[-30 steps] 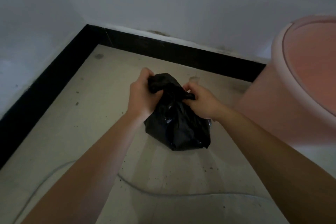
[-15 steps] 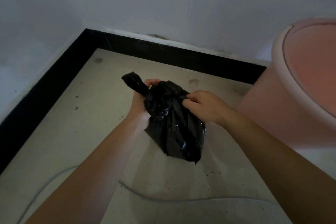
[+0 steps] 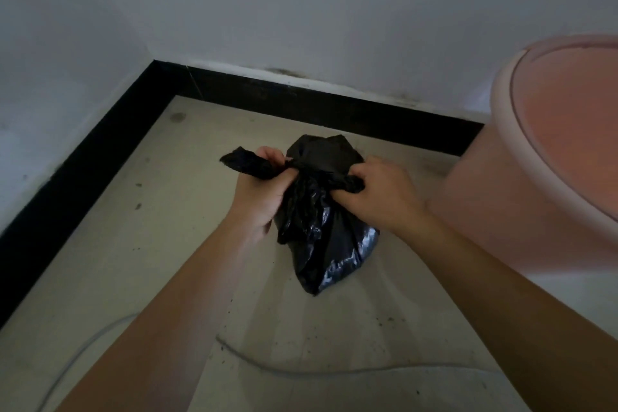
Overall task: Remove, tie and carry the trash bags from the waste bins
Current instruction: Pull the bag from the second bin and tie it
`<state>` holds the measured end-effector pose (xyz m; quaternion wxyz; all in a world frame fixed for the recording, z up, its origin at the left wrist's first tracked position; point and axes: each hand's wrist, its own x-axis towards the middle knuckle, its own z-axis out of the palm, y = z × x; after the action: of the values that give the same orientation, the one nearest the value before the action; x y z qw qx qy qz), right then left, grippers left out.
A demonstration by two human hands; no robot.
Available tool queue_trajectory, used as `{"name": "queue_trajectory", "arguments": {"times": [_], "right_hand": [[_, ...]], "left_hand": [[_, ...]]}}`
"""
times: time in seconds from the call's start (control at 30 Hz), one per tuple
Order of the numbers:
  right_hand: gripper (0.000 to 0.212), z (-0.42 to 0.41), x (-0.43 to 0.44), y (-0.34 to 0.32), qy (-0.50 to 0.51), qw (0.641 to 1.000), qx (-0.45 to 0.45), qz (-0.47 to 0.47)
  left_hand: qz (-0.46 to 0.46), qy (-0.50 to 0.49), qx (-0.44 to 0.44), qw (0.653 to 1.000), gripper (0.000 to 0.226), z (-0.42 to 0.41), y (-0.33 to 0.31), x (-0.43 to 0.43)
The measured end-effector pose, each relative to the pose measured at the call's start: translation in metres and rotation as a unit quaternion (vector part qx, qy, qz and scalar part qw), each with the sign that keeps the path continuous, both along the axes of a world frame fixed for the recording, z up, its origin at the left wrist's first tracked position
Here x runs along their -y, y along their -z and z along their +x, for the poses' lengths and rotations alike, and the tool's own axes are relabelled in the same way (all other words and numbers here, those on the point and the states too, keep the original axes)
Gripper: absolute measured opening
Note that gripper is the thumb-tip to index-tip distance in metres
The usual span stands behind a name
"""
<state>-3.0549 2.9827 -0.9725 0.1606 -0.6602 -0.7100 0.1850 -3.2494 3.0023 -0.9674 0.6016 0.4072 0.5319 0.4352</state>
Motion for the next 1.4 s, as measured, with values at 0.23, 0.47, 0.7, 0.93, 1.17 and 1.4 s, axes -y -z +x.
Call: {"name": "queue_trajectory", "arguments": {"times": [0.23,0.47,0.7,0.93,1.17,1.4], "right_hand": [[0.033,0.003,-0.001,0.005,0.044,0.996,-0.064,-0.044],[0.032,0.003,0.003,0.005,0.065,0.990,-0.095,-0.082],[0.030,0.002,0.003,0.002,0.073,0.986,-0.105,-0.110],[0.026,0.005,0.004,0.006,0.099,0.981,-0.122,-0.111],[0.025,0.011,0.004,0.008,0.085,0.980,-0.127,-0.127],[0.047,0.015,-0.001,0.000,0.071,0.972,-0.223,0.007]], "left_hand": [[-0.071,0.022,0.051,0.996,0.025,0.004,-0.010,0.000],[0.108,-0.015,-0.158,0.981,0.035,0.005,-0.001,0.003],[0.086,0.026,-0.169,0.982,0.025,0.001,0.000,-0.001],[0.037,0.082,-0.089,0.992,0.007,-0.008,-0.005,0.000],[-0.017,0.007,0.026,0.999,0.031,-0.002,0.001,0.005],[-0.016,-0.010,0.040,0.999,0.033,0.002,-0.001,0.007]]}}
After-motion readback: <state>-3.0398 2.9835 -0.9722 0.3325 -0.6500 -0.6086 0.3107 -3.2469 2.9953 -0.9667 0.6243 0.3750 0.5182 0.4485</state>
